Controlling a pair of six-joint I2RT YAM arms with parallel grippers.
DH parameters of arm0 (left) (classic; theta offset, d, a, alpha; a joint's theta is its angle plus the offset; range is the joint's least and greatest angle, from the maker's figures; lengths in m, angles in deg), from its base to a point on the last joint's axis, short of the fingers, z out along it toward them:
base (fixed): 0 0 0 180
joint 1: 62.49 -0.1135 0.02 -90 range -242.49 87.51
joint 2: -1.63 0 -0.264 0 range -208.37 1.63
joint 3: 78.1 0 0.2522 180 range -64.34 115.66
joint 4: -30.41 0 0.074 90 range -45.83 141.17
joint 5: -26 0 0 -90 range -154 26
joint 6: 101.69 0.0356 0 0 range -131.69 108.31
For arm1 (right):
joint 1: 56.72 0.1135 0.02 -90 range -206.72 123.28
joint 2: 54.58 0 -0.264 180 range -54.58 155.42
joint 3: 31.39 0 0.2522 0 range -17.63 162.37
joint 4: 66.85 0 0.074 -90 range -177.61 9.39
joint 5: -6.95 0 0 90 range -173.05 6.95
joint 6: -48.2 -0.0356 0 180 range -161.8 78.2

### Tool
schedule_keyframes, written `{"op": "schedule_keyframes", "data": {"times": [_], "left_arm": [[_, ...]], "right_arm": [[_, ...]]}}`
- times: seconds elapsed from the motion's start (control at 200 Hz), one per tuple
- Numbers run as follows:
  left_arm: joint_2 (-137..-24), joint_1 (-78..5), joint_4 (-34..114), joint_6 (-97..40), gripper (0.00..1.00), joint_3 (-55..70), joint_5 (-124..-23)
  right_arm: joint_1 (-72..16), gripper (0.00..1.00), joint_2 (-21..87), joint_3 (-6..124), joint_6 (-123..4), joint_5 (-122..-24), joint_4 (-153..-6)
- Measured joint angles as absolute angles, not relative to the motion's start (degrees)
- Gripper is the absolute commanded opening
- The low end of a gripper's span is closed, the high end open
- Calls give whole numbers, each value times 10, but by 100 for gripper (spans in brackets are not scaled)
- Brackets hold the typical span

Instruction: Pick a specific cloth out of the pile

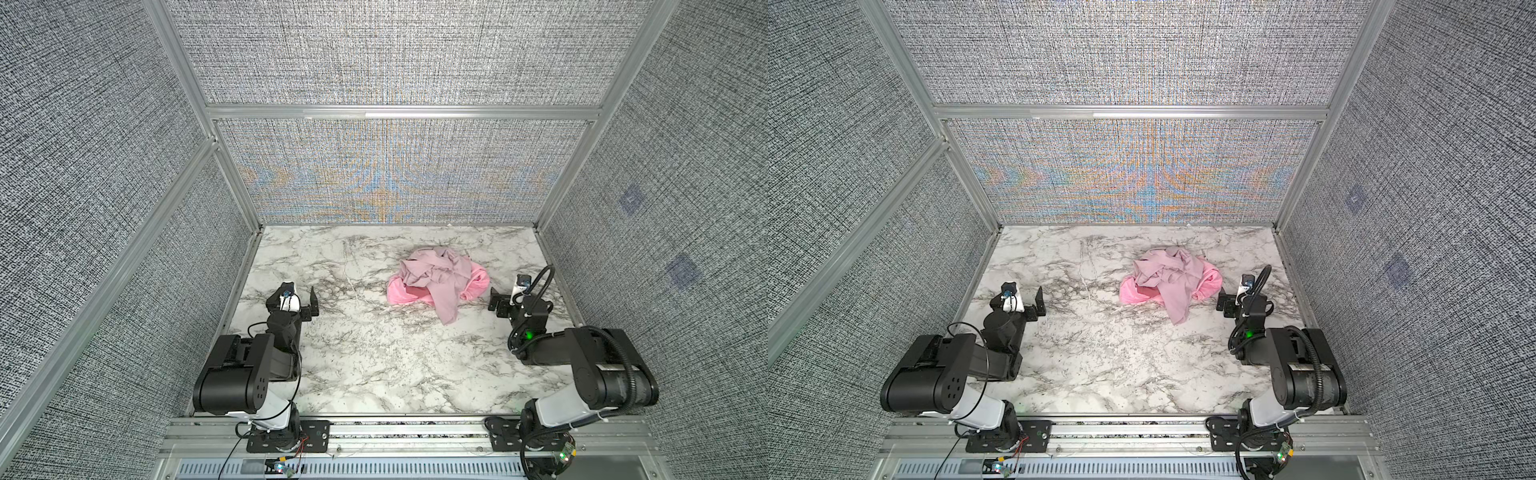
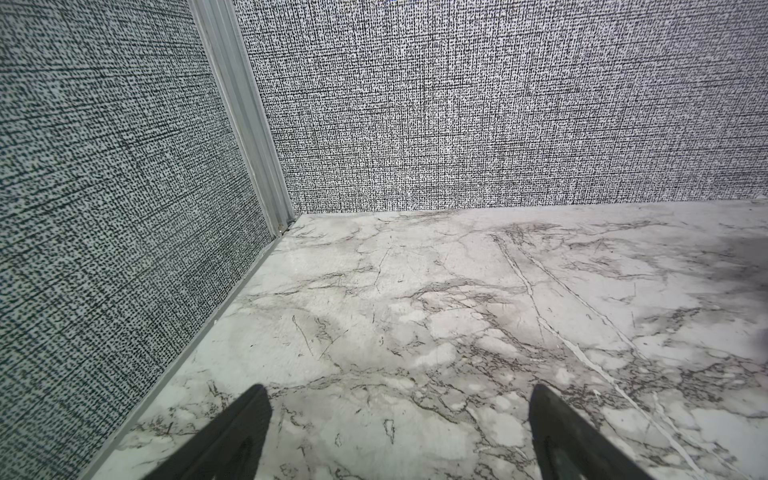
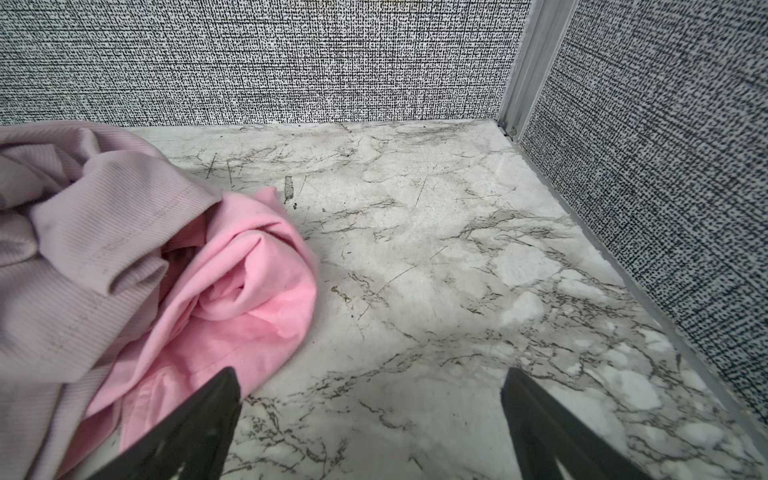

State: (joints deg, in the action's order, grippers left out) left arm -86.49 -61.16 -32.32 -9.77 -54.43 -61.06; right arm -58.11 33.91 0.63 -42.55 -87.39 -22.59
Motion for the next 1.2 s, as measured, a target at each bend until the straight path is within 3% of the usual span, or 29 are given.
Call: {"op": "schedule_keyframes", "data": {"times": [0.11, 0.24, 0.46, 0.656, 0.846, 0.946, 1.201], "left_arm": [[-865, -612, -323, -98, 97, -544, -611], [-854, -612, -313, -98, 81, -544, -609], [-687, -606, -153, -114, 68, -477, -577], [-634, -581, 17, -181, 66, -389, -580], [-613, -539, 160, -238, 66, -339, -582], [-601, -529, 211, -261, 66, -326, -586], [-570, -525, 285, -298, 66, -325, -599]], "right_arm": [[-584, 99, 339, 8, -426, -873, -226], [-584, 97, 324, 8, -426, -871, -241], [-548, 84, 169, 129, -430, -913, -439], [-470, 75, 125, 229, -457, -952, -636], [-340, 66, 138, 280, -492, -965, -767], [-280, 50, 159, 296, -515, -965, -811], [-164, 47, 283, 378, -562, -956, -872]]}}
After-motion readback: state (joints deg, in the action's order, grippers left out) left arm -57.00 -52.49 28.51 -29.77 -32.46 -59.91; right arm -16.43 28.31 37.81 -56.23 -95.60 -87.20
